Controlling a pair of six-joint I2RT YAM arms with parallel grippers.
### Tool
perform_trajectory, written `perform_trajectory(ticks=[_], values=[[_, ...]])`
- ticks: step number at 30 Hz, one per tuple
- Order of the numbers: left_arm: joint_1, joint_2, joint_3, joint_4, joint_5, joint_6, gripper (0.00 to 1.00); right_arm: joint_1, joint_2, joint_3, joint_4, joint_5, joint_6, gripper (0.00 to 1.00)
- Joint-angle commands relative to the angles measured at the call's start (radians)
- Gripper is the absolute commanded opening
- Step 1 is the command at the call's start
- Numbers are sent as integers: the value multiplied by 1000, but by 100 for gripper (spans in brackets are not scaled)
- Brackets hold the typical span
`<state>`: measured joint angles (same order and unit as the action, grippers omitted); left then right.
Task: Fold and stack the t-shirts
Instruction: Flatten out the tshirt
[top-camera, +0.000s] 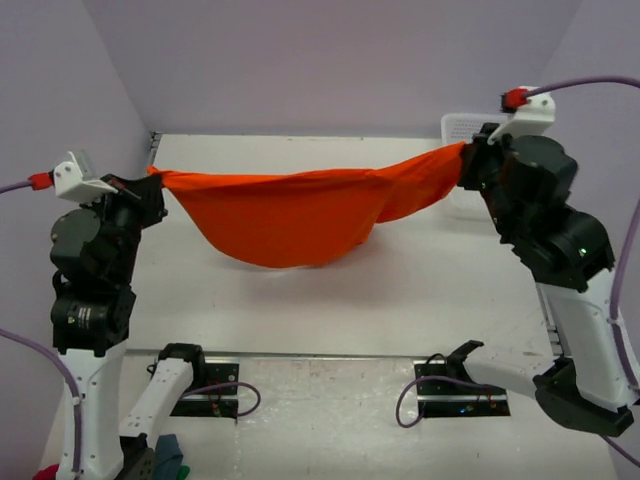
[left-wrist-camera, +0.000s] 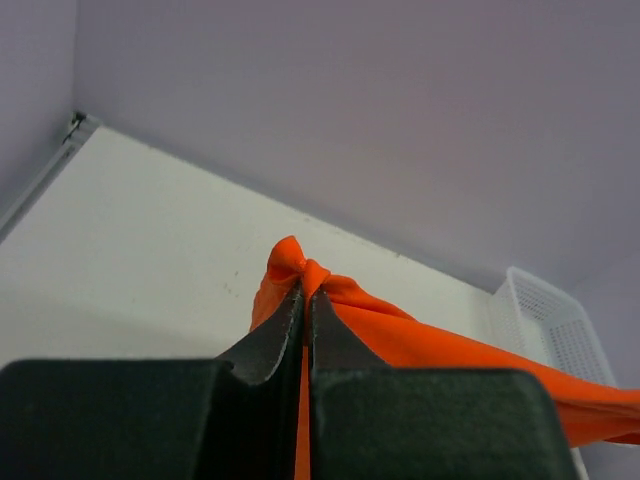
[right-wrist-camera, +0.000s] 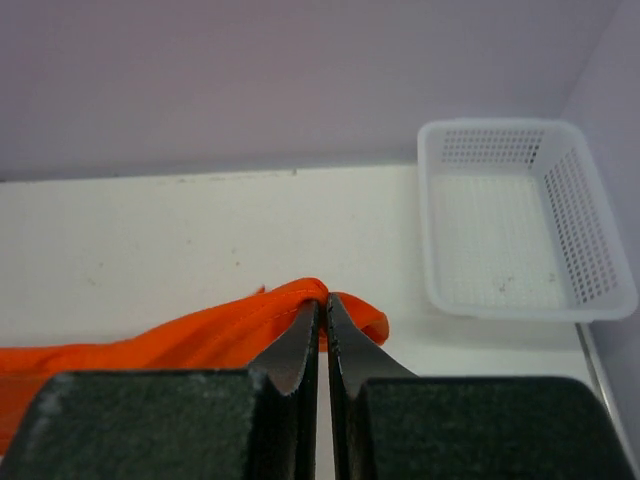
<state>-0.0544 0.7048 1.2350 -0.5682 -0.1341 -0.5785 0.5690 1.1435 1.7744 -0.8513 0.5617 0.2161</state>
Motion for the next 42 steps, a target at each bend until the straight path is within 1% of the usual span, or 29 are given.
perform_trajectory(ticks=[1, 3, 4, 6, 8, 9, 11, 13, 16, 19, 22, 23, 25, 29, 31, 34, 35, 36, 38, 42], values=[[7, -11, 194, 62, 76, 135, 0, 9, -83, 131, 37, 3, -112, 0], [7, -1, 265, 48, 90, 158, 0, 26, -111, 180, 34, -3, -144, 0], [7, 13, 332, 42, 100, 176, 0, 29, -116, 203, 18, -11, -153, 0], [7, 24, 418, 22, 108, 190, 0, 40, -131, 269, -14, -34, -167, 0], [7, 38, 463, 11, 128, 210, 0, 48, -140, 318, -28, -104, -176, 0], [7, 47, 501, 7, 129, 221, 0, 49, -151, 335, -35, -114, -187, 0], [7, 58, 533, -15, 154, 226, 0, 52, -149, 393, -51, -118, -196, 0], [7, 76, 569, -33, 169, 232, 0, 52, -154, 418, -52, -128, -208, 0], [7, 79, 555, -39, 175, 235, 0, 52, -153, 447, -34, -135, -245, 0], [7, 91, 535, -44, 162, 236, 0, 52, -110, 485, -38, -135, -264, 0], [7, 114, 500, -41, 142, 236, 0, 52, -87, 435, 14, -105, -284, 0], [7, 120, 485, -23, 140, 236, 0, 52, -71, 404, 27, -103, -285, 0], [7, 142, 425, 1, 139, 233, 0, 52, -42, 398, 69, -85, -305, 0], [7, 205, 338, 99, 110, 236, 0, 48, 94, 479, 101, -59, -375, 0], [7, 255, 330, 132, 113, 241, 0, 35, 145, 513, 144, -54, -403, 0], [7, 312, 333, 212, 119, 252, 0, 14, 266, 635, 159, -65, -446, 0], [7, 326, 349, 217, 117, 253, 0, 9, 294, 695, 159, -71, -461, 0], [5, 358, 360, 220, 111, 259, 0, 8, 335, 715, 173, -74, -469, 0], [7, 387, 380, 234, 110, 269, 0, 3, 358, 732, 216, -71, -497, 0], [7, 395, 426, 219, 117, 276, 0, 3, 371, 732, 232, -57, -524, 0]])
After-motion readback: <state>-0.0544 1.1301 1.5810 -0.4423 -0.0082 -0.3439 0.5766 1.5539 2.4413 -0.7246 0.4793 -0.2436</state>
